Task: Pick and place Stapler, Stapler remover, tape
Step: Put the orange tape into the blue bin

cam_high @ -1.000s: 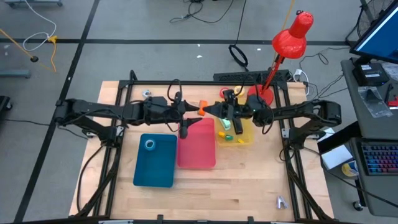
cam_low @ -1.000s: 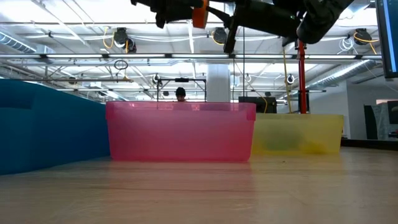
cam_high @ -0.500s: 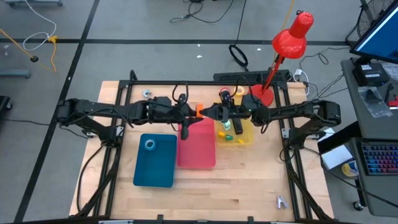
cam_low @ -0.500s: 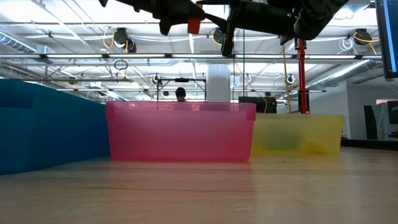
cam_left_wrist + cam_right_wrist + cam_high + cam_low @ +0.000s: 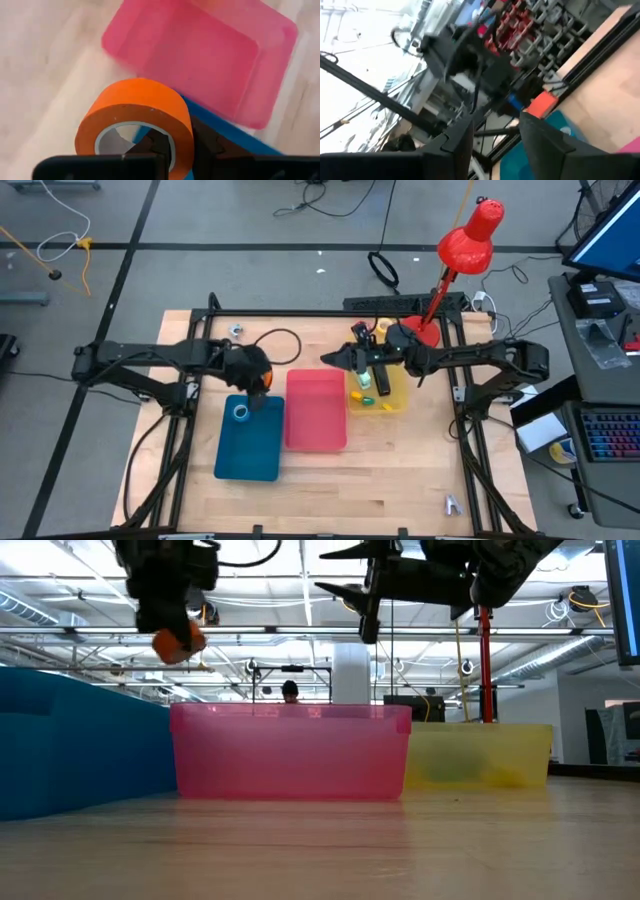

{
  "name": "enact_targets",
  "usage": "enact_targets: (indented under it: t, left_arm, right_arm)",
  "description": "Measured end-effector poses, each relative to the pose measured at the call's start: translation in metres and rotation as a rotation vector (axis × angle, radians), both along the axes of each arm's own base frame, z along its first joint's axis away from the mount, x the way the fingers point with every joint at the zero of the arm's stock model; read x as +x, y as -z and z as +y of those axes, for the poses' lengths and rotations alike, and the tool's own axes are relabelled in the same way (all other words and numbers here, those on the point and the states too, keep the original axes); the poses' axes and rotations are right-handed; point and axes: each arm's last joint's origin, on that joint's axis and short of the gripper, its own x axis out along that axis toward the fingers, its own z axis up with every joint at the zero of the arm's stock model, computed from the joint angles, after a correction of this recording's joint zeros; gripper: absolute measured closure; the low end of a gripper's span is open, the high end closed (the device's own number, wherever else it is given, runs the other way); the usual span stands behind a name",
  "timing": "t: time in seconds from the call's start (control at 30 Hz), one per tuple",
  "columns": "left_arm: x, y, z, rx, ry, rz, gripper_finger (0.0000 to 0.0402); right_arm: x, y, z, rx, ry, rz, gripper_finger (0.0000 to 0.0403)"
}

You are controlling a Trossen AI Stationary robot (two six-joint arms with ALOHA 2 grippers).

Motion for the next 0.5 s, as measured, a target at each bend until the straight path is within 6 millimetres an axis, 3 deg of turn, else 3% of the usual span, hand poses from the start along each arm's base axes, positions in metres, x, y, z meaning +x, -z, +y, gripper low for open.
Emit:
enact_targets:
  t: [0.17, 0.5]
  left_arm:
    - [0.005, 0.009, -0.013, -0.085, -0.083, 0.072, 0.0364]
    - [0.027, 0.052, -0.030, -0.109, -0.066, 0.324, 0.0364]
  right_arm:
    - [-0.002, -0.003, -0.008, -0.009, 0.023, -0.029, 0.0248]
    - [-0.002, -0.001, -0.009, -0.028, 0.028, -0.024, 0.0248]
